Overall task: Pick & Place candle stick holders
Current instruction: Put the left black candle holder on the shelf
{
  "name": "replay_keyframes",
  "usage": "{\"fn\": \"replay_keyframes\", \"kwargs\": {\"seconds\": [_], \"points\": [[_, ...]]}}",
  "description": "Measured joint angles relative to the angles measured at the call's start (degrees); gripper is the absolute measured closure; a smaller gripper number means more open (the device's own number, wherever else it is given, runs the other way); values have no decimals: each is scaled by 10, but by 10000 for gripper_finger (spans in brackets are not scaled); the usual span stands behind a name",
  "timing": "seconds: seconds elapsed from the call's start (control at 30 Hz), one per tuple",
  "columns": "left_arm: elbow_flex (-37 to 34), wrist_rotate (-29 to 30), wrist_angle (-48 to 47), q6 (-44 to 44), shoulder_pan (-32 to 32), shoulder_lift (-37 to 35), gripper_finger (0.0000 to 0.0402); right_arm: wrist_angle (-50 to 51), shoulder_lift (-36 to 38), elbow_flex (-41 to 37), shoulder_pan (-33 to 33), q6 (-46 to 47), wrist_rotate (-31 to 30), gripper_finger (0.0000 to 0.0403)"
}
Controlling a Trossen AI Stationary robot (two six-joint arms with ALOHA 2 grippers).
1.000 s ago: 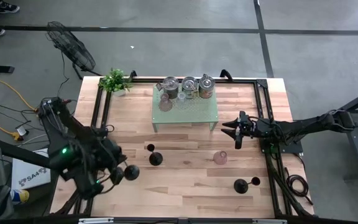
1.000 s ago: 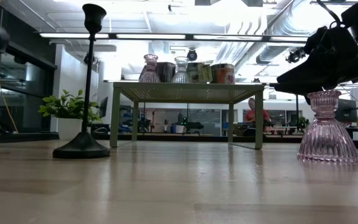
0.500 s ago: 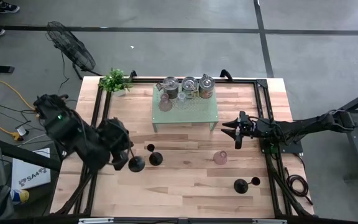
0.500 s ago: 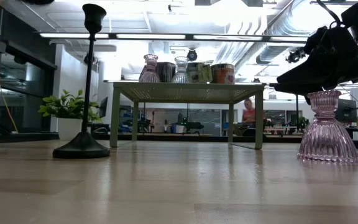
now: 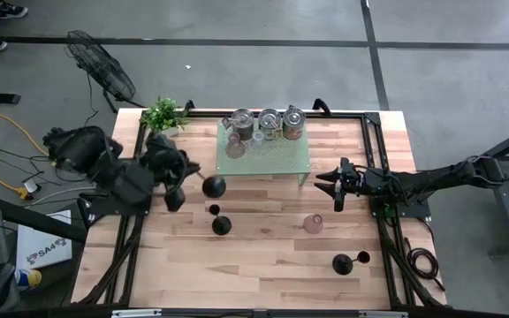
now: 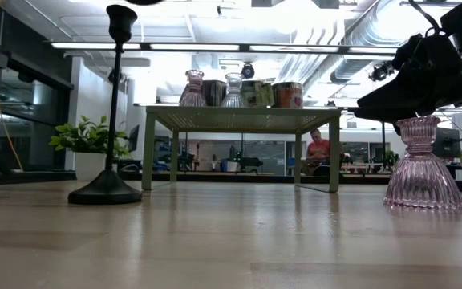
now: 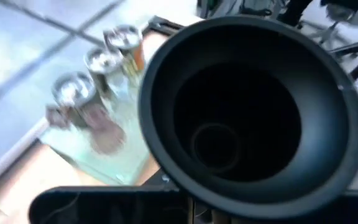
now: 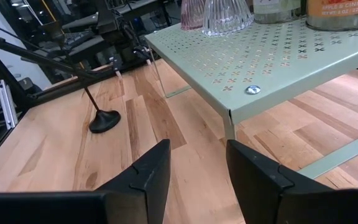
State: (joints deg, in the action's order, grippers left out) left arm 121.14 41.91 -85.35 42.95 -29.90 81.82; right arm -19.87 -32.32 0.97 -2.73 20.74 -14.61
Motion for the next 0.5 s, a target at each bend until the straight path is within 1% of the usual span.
{"fn": "replay_keyframes", "kwargs": {"seconds": [0.1, 0.17, 0.23, 0.37, 0.5], "points": [[0, -5, 26, -91, 45, 0, 395, 0, 0, 0, 0, 0, 0, 255], [0, -23, 47, -147, 79, 1, 395, 0, 0, 0, 0, 0, 0, 255], [0, -55, 61, -190, 118, 5, 395, 0, 0, 0, 0, 0, 0, 255], [0, -137, 87, -257, 190, 16, 395, 0, 0, 0, 0, 0, 0, 255], [0, -192, 110, -298, 239, 34, 395, 0, 0, 0, 0, 0, 0, 255]]}}
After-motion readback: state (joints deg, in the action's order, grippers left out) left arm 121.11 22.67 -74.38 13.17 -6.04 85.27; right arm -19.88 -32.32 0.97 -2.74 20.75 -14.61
